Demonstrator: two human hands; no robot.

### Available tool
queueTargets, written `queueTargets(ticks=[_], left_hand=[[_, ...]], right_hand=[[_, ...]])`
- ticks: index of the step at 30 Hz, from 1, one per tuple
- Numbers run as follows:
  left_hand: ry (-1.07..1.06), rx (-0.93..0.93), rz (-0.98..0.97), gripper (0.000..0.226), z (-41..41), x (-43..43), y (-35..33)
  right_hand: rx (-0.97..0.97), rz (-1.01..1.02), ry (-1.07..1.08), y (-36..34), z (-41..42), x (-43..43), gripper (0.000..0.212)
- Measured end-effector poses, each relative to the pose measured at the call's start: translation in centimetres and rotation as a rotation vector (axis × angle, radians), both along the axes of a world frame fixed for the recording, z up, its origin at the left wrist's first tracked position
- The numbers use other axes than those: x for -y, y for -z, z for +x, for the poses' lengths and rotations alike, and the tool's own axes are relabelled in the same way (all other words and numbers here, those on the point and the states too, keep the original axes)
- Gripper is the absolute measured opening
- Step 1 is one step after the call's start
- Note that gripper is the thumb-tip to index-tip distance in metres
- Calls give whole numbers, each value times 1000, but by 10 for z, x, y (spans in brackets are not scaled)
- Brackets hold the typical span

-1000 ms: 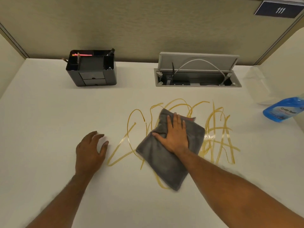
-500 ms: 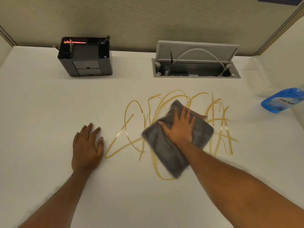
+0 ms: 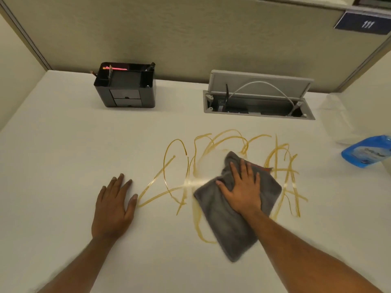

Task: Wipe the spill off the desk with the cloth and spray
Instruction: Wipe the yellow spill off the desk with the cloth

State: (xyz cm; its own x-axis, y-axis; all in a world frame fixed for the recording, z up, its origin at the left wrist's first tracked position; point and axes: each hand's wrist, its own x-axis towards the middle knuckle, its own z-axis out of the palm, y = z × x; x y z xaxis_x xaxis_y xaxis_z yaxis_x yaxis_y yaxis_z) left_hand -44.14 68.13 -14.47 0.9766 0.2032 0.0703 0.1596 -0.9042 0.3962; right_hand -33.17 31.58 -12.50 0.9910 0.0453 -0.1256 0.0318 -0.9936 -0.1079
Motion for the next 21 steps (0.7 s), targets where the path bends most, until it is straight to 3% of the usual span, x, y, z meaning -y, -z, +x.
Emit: queueTargets(ticks=[4,7,11,16,19,21], left_hand=[[8,4,33,61,2,0,2],[18,-1,32,62,1,-1,2],[9,-8,29,62,1,-1,0],[5,-4,36,61,2,-1,1],[-8,13,42,59,1,-1,2],[-8,12,40,58,1,-1,2]], right_hand=[[-68,-25,57,0,25,-61,107],[-61,4,-186,0,0,-84,103],[-19,76,-385,3,-42,-38,84],[20,37,-195,4,-12,-10,85],[-10,-6,-15,5,11,-51,97],[-55,-13,-8,4,16,-86,106]])
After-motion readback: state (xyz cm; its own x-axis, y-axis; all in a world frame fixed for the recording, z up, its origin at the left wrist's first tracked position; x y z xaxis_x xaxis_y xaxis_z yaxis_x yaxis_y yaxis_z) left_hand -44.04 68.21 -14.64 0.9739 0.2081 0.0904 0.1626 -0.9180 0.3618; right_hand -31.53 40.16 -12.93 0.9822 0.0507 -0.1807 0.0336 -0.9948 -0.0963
